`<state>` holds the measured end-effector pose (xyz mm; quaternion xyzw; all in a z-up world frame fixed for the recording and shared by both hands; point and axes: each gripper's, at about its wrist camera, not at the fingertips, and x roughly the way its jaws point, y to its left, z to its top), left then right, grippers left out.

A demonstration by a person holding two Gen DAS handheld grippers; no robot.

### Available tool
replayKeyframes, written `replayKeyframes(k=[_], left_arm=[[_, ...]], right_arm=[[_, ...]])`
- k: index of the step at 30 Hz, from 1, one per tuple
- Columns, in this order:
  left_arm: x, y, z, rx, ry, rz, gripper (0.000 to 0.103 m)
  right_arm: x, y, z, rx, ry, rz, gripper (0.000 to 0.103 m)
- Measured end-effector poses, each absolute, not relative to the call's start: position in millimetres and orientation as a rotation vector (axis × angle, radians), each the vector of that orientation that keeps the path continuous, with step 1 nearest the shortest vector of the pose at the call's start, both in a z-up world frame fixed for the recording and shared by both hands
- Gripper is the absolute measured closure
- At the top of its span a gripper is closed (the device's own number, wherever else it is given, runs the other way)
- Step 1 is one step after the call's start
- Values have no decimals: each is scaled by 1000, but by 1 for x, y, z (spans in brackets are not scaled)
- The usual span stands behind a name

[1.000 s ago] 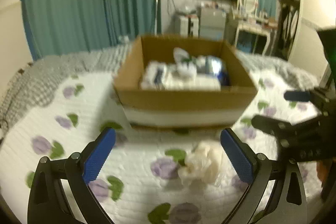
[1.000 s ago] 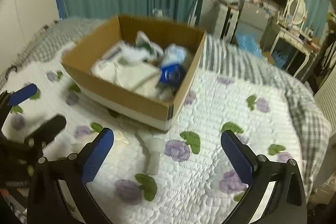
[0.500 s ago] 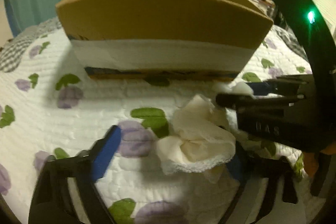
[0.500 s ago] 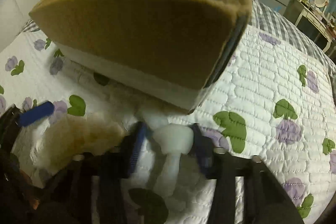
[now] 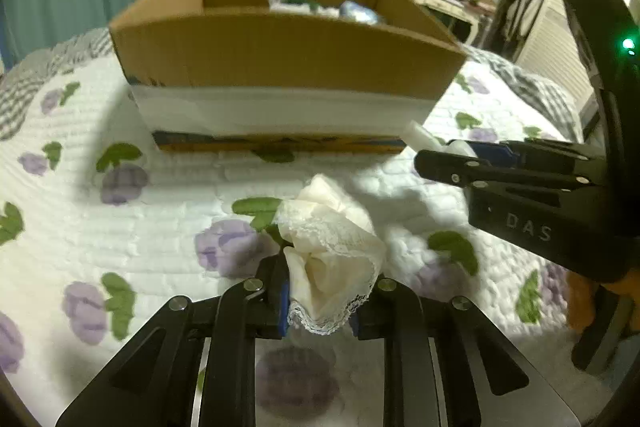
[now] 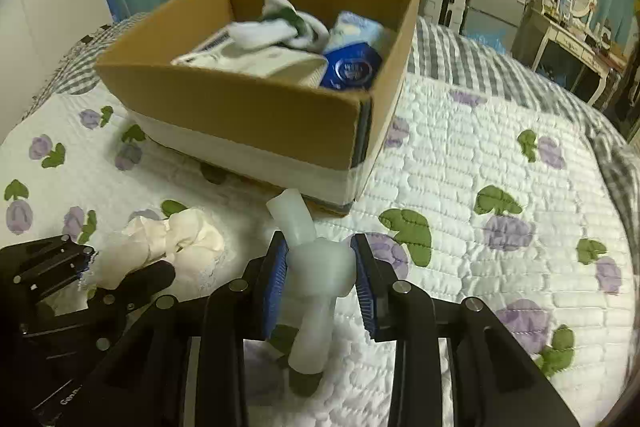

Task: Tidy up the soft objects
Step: 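Grasp the cream lace cloth with the left tool while the right tool grasps the white plastic piece, then carry both items into the cardboard box and open both tools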

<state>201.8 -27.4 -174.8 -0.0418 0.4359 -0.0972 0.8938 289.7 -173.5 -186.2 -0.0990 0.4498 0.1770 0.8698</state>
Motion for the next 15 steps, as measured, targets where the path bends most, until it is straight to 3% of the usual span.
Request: replayKeyframes(k=[15], left_arm=[[176, -11, -85, -15, 741, -205, 83]], right_arm=[[239, -146, -90, -257, 765, 400, 71]])
